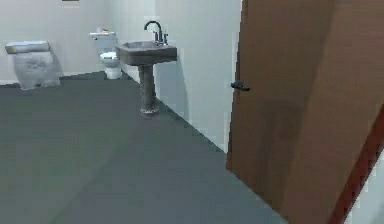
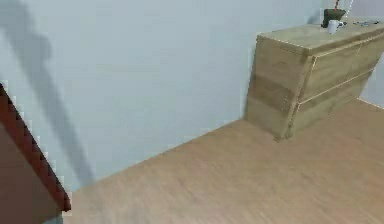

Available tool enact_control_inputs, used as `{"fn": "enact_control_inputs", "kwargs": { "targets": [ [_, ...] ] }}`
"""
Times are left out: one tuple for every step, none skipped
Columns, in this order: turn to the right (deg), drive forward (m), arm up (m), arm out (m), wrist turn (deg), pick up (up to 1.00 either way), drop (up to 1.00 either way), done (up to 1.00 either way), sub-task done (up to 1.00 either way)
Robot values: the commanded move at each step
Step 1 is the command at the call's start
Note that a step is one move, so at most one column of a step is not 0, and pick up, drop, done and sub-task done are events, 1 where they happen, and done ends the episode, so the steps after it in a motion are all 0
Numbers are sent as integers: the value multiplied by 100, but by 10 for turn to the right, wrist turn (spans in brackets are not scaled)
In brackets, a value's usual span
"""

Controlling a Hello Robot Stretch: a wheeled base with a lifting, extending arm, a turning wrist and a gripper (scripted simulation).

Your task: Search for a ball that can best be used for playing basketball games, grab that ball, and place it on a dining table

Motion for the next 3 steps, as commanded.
{"fn": "enact_control_inputs", "kwargs": {
  "targets": [
    [-300, 0, 0, 0, 0, 0, 0, 0, 0],
    [0, 100, 0, 0, 0, 0, 0, 0, 0],
    [-60, 0, 0, 0, 0, 0, 0, 0, 0]
  ]
}}
